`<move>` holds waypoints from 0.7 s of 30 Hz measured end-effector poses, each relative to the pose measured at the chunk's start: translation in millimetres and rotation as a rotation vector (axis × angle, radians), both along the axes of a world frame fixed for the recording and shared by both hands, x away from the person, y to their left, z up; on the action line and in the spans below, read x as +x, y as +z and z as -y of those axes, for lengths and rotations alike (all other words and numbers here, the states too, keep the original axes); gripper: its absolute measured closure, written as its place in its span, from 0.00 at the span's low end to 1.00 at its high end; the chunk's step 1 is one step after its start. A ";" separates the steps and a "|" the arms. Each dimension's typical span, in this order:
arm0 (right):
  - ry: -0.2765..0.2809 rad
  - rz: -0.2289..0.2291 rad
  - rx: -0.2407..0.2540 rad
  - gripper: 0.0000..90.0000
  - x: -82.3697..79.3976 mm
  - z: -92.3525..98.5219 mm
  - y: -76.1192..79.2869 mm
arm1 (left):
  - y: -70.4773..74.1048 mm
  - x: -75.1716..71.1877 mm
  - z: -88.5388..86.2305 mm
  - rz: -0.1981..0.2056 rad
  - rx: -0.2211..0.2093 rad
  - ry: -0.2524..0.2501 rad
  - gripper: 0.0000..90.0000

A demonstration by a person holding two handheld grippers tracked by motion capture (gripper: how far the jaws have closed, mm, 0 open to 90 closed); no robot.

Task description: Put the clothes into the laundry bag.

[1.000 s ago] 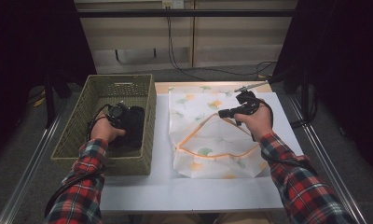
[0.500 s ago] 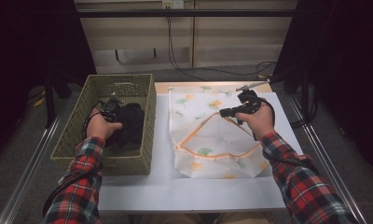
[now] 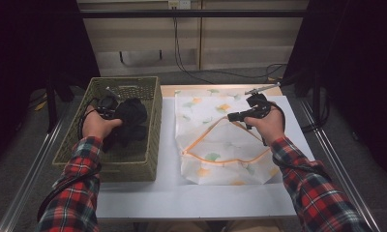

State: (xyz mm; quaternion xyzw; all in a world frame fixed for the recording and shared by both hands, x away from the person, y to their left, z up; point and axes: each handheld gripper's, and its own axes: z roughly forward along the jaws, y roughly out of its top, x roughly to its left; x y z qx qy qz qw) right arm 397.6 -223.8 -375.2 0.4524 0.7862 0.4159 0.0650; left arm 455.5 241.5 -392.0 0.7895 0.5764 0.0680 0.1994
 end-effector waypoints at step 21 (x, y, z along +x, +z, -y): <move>0.002 -0.006 0.005 1.00 0.2 0.1 -2.2 | 37.4 3.8 1.7 -0.056 -0.066 -0.013 0.67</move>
